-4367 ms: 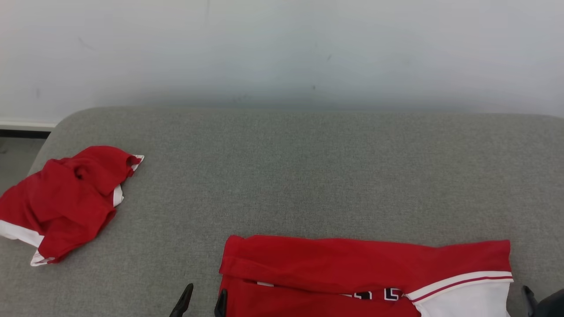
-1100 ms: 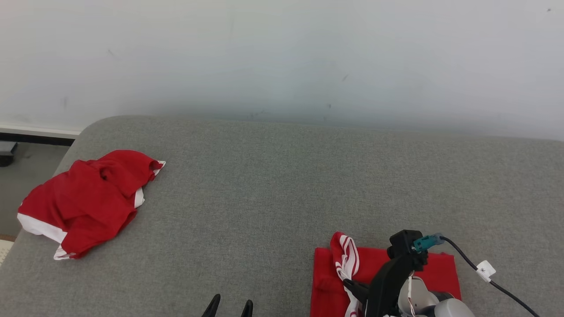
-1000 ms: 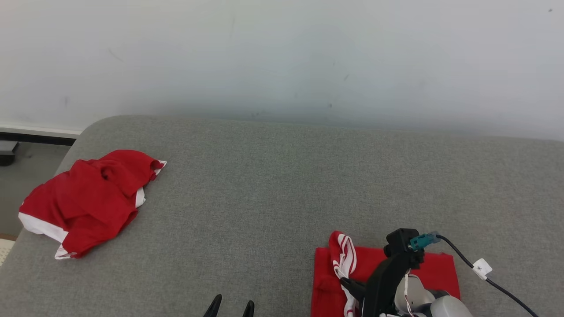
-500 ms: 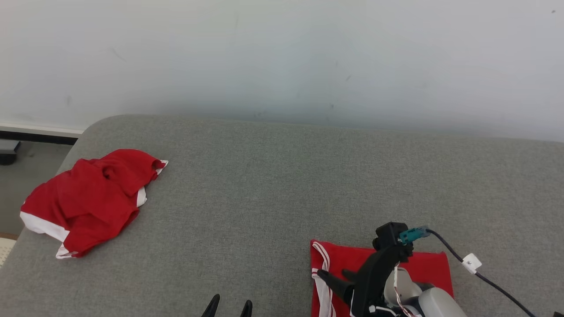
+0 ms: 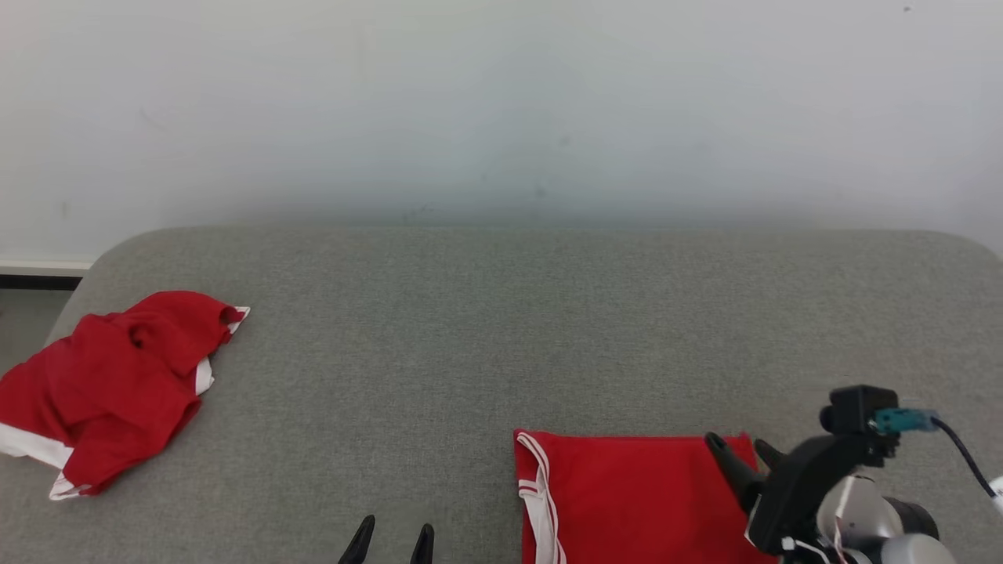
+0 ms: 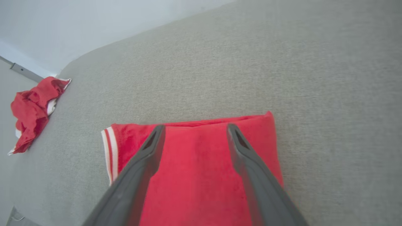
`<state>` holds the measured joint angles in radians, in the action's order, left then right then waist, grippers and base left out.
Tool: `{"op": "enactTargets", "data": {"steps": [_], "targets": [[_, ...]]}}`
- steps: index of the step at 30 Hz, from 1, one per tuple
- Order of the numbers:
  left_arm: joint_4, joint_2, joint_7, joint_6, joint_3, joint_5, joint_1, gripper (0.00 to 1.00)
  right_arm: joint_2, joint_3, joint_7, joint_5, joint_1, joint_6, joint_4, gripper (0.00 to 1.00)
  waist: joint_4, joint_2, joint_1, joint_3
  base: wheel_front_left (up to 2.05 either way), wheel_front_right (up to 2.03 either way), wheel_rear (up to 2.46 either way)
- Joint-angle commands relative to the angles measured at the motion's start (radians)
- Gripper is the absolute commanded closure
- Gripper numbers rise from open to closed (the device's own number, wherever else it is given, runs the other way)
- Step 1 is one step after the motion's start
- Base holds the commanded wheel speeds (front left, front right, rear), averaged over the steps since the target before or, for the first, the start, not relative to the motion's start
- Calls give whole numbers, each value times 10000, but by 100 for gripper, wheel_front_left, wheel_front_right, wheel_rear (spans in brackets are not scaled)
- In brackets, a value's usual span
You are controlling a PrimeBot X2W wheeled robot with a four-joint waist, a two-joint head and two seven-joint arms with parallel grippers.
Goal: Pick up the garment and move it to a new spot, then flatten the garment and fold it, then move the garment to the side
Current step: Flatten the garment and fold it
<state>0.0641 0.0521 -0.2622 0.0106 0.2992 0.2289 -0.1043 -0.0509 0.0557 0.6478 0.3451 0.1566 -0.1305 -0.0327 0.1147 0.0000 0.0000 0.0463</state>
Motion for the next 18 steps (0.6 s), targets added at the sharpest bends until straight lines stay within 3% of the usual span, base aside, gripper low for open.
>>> {"op": "enactTargets", "data": {"steps": [1, 9, 18], "targets": [[36, -8, -36, 23, -30, -79, -198, 0, 8, -161, 79, -90, -274, -3, 203, 0, -250, 0, 0, -55, 0, 0, 0], [55, -10, -36, 3, -101, -99, -104, 0, 7, -1311, 84, -579, -1247, -3, 1040, 0, -646, 0, 0, -131, 0, 0, 0], [92, -10, -38, 141, -459, -181, -156, 0, 5, -1195, -2905, -712, -1910, -3, 889, 0, -610, 0, 0, 85, 0, 0, 0]]}}
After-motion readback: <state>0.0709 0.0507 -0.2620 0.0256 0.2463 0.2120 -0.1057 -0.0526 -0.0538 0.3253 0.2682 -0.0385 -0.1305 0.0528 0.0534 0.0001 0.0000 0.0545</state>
